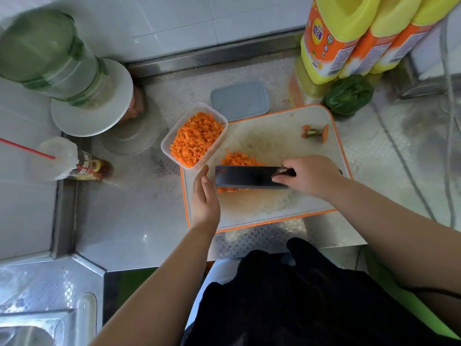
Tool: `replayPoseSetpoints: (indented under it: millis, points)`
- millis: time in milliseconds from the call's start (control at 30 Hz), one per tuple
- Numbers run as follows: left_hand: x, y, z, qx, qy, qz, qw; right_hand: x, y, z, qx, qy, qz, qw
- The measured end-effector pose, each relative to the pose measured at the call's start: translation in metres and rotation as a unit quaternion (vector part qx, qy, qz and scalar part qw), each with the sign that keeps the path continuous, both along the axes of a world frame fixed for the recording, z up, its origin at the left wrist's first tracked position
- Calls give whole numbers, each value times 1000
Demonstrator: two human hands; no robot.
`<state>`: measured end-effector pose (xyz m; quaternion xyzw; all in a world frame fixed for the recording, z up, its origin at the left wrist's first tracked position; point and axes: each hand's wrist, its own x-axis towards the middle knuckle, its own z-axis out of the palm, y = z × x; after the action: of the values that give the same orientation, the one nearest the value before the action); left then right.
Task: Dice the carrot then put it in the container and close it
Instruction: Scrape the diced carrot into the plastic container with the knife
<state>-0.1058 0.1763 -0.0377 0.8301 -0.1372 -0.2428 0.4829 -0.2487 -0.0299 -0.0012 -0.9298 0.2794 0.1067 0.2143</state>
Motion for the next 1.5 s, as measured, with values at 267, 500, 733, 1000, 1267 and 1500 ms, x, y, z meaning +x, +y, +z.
replayPoseSetpoints:
  millis: [267,500,733,1000,1267,1500]
  points:
    - [-4,-26,-24,79,-123,-143,979,-32,-8,-10,223,-56,-269,935]
    - [-11,-48,-30,112,-154,-108,976,-40,-5,-29,197,19,-321,926]
    - [-29,-79,-27,77,-142,-102,982,-10,22,-15,247,86,-247,933]
    - [-38,-90,-19,35,-100,-149,983,11,38,-10,419,60,-299,855]
    - [2,-60,10,-61,-285,-161,943,-11,16,1,459,17,-348,817]
    - [55,-37,15,257,-327,-93,905,-10,11,7,453,15,-325,830]
